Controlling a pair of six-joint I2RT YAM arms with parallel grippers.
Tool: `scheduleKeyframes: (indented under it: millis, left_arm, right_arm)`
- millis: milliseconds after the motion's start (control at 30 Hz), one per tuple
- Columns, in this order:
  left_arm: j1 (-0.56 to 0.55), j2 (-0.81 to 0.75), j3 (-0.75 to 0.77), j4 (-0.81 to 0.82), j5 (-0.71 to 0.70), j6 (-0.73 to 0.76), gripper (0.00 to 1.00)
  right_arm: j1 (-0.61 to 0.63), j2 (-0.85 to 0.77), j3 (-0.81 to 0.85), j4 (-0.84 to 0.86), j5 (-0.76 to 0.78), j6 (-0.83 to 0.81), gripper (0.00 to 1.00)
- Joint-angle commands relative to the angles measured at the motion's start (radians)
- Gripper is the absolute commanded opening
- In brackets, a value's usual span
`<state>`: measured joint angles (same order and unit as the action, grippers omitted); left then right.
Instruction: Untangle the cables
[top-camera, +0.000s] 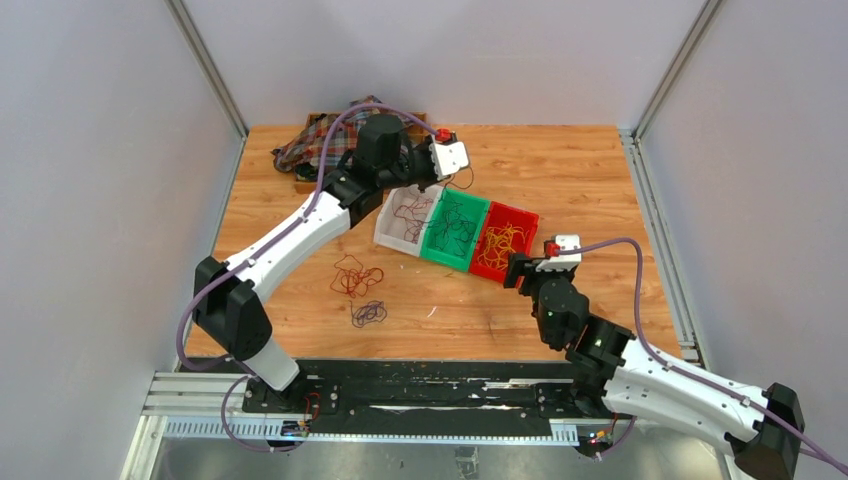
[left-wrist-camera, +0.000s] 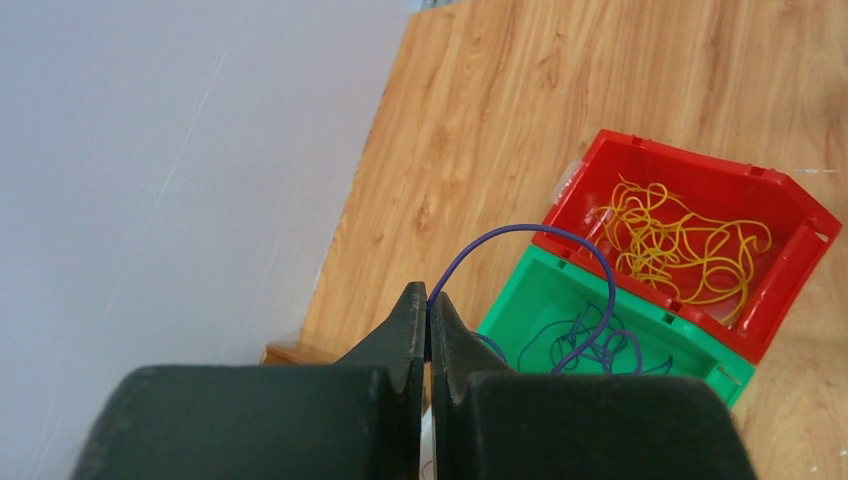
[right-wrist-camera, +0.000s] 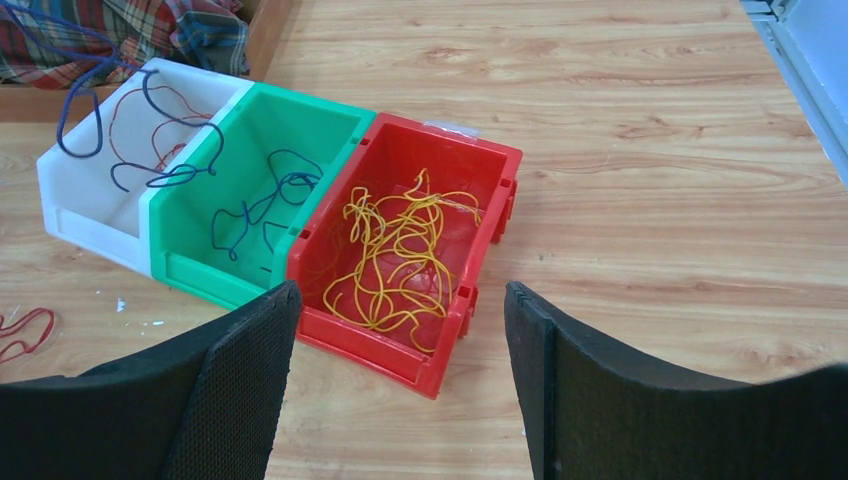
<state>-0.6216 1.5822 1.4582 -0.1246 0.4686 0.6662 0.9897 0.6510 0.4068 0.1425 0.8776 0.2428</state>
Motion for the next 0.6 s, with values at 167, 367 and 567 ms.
scheduleKeyframes:
  millis: [167, 367, 567]
  left_arm:
    - [-0.032, 0.036, 0.116, 0.038, -0.001, 0.046, 0.00]
    - [-0.050, 0.013, 0.139, 0.030, -0.001, 0.079, 0.00]
    - [-0.056, 0.014, 0.082, 0.006, -0.031, 0.129, 0.00]
  right_arm:
    - [-0.015, -0.040, -0.020, -0.041, 0.034, 0.034, 0.74]
    - [-0.014, -0.047, -0.013, -0.064, 0.025, 0.044, 0.73]
    - [-0.016, -0.066, -0.005, -0.095, 0.029, 0.060, 0.73]
